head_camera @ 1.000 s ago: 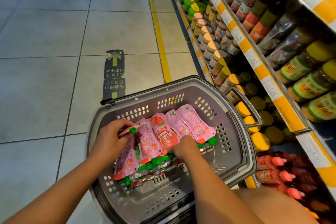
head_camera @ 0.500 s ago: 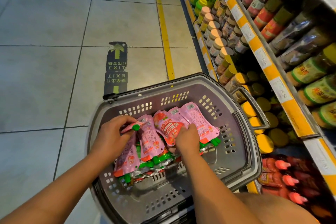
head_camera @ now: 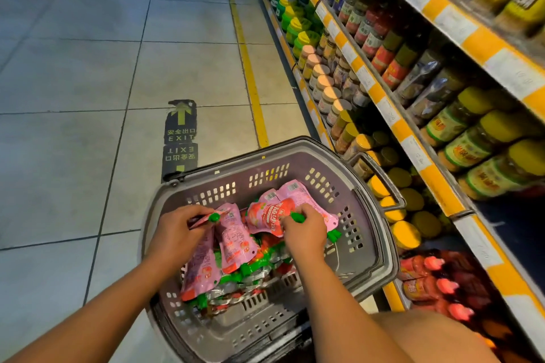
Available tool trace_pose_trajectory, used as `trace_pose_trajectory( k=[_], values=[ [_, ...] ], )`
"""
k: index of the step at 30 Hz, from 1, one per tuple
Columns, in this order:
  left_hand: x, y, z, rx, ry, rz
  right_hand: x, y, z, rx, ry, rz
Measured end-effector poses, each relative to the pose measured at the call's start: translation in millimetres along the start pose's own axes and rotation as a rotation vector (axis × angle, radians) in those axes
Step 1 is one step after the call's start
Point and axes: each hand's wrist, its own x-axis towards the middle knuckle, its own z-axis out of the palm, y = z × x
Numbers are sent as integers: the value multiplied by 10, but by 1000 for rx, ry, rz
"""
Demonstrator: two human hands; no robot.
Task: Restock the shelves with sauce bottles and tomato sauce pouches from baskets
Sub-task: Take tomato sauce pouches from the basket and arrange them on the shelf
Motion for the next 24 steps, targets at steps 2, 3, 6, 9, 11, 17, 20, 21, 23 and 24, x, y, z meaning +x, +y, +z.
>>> trace_pose_trajectory(
  k=[2,3,6,9,11,17,20,21,23,24],
  values=[
    [-5,-5,-15,4,0,-31,-70,-16,-118,41,23,-56],
    [-18,8,-17,3,-4,-36,-101,-12,-184,64,26,-75],
    [-40,58,-27,23,-13,-50,-186,-35,-425,129,4,-103],
    [-41,135,-33,46,14,-32,-270,-37,-731,178,16,-106],
    [-12,210,-56,81,32,-33,-337,-1,-907,210,43,-117],
    [-138,791,-75,-42,19,30,-559,105,-1320,310,211,-105],
    [-247,1240,10,-207,3,68,-684,102,-1535,414,292,-122],
    [-285,1387,41,-254,-3,82,-723,113,-1608,445,325,-134],
    [-366,1691,76,-349,-37,89,-817,136,-1774,514,389,-153],
    [-389,1802,93,-394,-47,85,-870,147,-1862,562,414,-157]
  ],
)
